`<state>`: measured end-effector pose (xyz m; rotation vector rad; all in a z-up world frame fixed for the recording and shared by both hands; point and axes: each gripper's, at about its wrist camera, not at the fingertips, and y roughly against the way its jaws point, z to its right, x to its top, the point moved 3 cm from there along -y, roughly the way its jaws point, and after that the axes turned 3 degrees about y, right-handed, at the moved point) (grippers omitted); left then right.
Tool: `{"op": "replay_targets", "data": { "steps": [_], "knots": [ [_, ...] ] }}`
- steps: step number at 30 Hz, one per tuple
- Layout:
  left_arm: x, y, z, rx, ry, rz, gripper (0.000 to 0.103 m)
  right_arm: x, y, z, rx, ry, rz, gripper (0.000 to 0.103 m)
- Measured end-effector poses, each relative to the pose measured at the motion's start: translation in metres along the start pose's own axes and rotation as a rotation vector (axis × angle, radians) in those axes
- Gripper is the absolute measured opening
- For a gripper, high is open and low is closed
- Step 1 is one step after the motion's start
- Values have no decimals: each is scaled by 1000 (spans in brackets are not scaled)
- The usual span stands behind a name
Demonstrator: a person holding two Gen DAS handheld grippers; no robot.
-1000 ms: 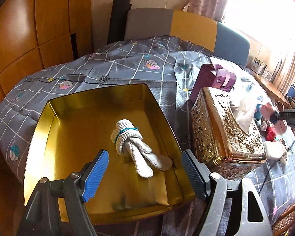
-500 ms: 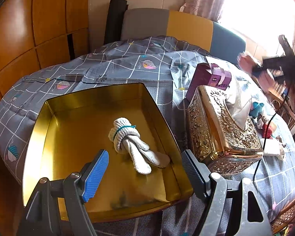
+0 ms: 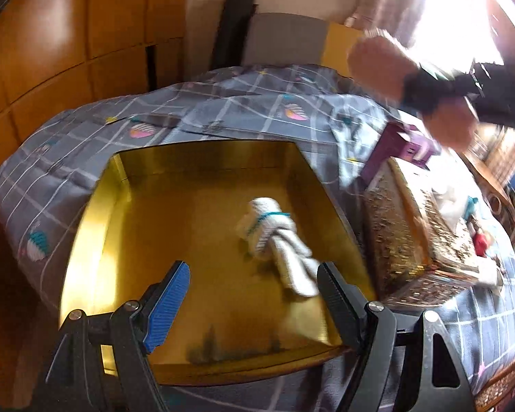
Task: Organize soft objects
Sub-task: 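Carry the pink towel into the gold tray and open the right gripper, then grasp the white sponge with the left gripper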
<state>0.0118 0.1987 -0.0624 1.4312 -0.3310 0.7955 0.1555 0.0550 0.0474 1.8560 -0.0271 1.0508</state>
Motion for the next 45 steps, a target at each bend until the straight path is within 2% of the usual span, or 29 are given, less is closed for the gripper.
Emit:
{"op": "replay_targets", "data": {
  "steps": [5, 9, 13, 18, 26, 32, 35, 41, 45],
  "knots": [
    [-3, 2, -44, 96, 101, 17, 78, -43, -35, -54, 80, 108, -93, 41],
    [0, 8, -69, 115, 189, 44, 78, -73, -69, -81, 99, 172, -182, 41],
    [4, 14, -76, 121, 199, 72, 78, -92, -93, -94, 104, 200, -229, 46],
    [3, 10, -73, 111, 189, 61, 78, -107, -104, -101, 83, 209, -254, 50],
    [4, 18, -54, 82, 142, 79, 78, -112, -79, -98, 24, 214, -169, 54],
    [9, 28, -40, 60, 106, 106, 78, -114, -45, -93, -50, 215, -50, 63],
    [11, 35, -30, 40, 81, 122, 78, -112, -23, -86, -74, 198, 20, 72],
    [13, 47, -5, 11, 13, 149, 78, -113, 19, -59, -153, 138, 122, 78],
    [14, 53, 12, -15, -33, 157, 78, -116, 46, -28, -218, 58, 180, 83]
  ]
}}
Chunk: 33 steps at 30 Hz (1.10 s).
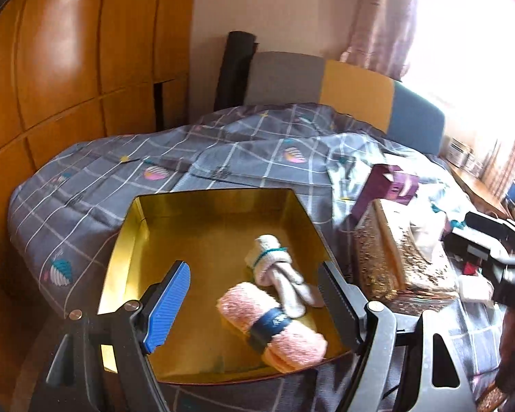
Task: Organize soft objects
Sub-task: 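Grasp the white sponge with the left gripper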
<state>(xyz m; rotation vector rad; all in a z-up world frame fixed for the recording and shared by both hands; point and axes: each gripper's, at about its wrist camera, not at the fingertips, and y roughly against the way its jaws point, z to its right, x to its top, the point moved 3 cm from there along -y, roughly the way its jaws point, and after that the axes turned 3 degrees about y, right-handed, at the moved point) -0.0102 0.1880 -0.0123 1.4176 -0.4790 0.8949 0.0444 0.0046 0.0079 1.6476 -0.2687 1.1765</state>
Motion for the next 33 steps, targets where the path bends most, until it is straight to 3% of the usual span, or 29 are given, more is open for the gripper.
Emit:
{"op": "replay_targets", "data": {
  "steps": [8, 15, 23, 28, 30, 33],
  "knots": [
    [2, 6, 40, -65, -90, 12, 77, -22, 31, 93, -181, -197, 10, 87],
    [5, 12, 80, -126, -183, 27, 76, -64, 60, 170, -349, -354, -22, 88],
    [4, 17, 142, -270, -325, 9, 76, -111, 101, 273, -589, -593, 5, 95],
    [-4, 14, 188, -344, -420, -25, 76, -158, 125, 329, -748, -781, 8, 95],
    [-7, 12, 207, -372, -457, -30, 76, -181, 132, 342, -768, -871, -7, 95],
    [-17, 4, 240, -402, -526, -51, 76, -198, 140, 357, -707, -1019, 26, 95]
  ]
}}
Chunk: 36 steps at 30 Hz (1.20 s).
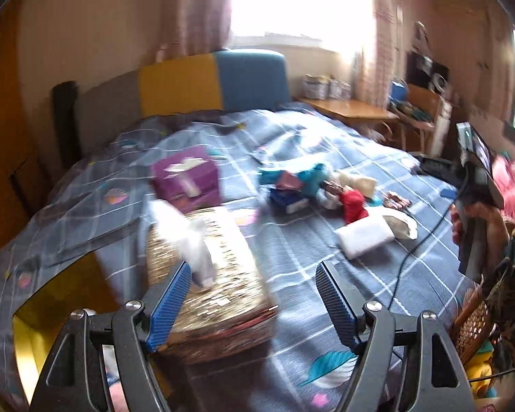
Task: Organize soft objects
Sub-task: 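Grasp the white sponge with the left gripper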
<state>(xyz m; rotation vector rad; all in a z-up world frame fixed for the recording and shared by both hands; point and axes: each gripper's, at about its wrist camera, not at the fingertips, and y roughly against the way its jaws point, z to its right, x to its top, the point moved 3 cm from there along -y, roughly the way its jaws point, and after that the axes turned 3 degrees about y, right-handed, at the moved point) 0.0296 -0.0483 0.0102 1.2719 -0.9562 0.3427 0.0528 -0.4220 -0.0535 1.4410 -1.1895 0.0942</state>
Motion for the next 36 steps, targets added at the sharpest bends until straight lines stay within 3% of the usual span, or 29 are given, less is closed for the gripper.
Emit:
{"op": "replay_targets", "data": {
  "steps": [6, 10, 16, 23, 31, 32, 33, 36],
  "knots": [
    [5, -61, 58, -69, -136, -128, 76, -7, -2, -2, 24, 0, -41, 95],
    [0, -108, 100, -116, -284, -212, 77, -10, -9, -3, 64, -16, -83, 95],
    [-1, -157, 152, -167, -443, -252, 83, -12, -15, 3, 94, -69, -108, 95],
    [-1, -205, 181, -216, -538, -325, 84, -13, -21, 12, 155, -153, -151, 95],
    [3, -225, 191, -260, -573, -343, 83, -16, -29, 23, 182, -229, -190, 95],
    [3, -226, 190, -264, -562, -339, 79, -16, -29, 24, 181, -234, -187, 95],
    [3, -227, 189, -273, -547, -341, 69, -15, -29, 25, 178, -240, -184, 95],
    [3, -222, 179, -263, -480, -324, 63, -14, -27, 29, 171, -257, -173, 95]
  ]
}}
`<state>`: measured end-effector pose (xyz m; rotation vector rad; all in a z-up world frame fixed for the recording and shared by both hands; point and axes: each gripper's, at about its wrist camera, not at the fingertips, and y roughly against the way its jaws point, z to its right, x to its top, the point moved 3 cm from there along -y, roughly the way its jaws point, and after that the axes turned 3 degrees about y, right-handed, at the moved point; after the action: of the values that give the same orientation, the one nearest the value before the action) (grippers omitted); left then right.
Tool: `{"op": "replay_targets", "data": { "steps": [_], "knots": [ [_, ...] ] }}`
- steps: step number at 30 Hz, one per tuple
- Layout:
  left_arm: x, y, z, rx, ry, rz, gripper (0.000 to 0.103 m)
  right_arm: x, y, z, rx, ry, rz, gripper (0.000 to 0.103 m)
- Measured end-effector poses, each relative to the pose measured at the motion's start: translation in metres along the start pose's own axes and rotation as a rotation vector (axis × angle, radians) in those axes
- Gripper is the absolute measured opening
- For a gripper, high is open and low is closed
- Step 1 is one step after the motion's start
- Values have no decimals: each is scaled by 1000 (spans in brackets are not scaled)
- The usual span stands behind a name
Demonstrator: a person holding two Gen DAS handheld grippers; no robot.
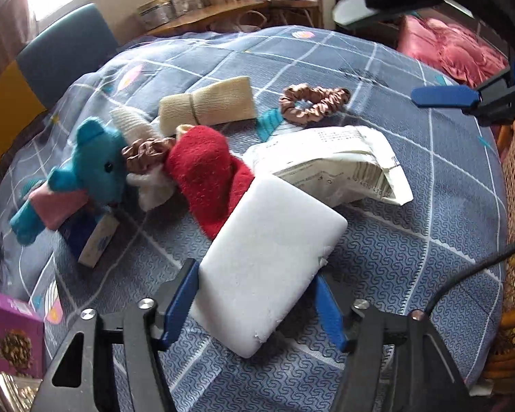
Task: Organize soft objects
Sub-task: 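Grasp the white sponge with the left gripper, then place the white sponge in the gold tray with the left gripper while the right gripper grasps the brown scrunchie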
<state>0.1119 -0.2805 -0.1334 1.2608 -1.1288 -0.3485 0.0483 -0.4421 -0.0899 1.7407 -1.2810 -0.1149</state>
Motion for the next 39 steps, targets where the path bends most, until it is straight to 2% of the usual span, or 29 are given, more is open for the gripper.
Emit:
{"op": "replay_targets", "data": {
  "steps": [5, 9, 13, 16, 19, 21, 24, 25, 26, 30, 31, 36, 39],
  "knots": [
    [-19, 31, -8, 5, 147, 54, 61, 0, -1, 3, -32, -1, -7, 92],
    [-46, 48, -9, 19, 244, 48, 61, -2, -6, 4, -85, 24, -33, 90],
    [-72, 60, -7, 27, 292, 49, 61, 3, -20, -10, -150, 167, -93, 88],
    [-87, 61, -8, 23, 323, 35, 61, 20, -33, -21, -250, 322, -90, 88],
    [-90, 57, -7, 27, 337, 37, 61, 33, -62, -25, -330, 460, -146, 87],
    [-91, 58, -7, 25, 341, 41, 61, 38, -82, -18, -382, 489, -168, 86],
    [-91, 59, -10, 14, 359, 41, 61, 43, -100, -4, -412, 473, -193, 85],
    [-89, 60, -13, 11, 367, 44, 61, 44, -103, -1, -418, 466, -202, 79],
    [-87, 61, -15, 10, 375, 44, 61, 45, -105, 1, -417, 472, -209, 65],
    [-70, 73, -29, -5, 428, 56, 61, 43, -111, 3, -403, 485, -235, 37],
    [-63, 77, -34, -5, 443, 61, 61, 43, -112, 3, -413, 492, -238, 18],
    [-24, 102, -67, 17, 506, 105, 61, 39, -114, 0, -448, 551, -235, 15],
    [5, 125, -101, 30, 558, 146, 61, 37, -115, -1, -456, 567, -238, 15]
  ]
}}
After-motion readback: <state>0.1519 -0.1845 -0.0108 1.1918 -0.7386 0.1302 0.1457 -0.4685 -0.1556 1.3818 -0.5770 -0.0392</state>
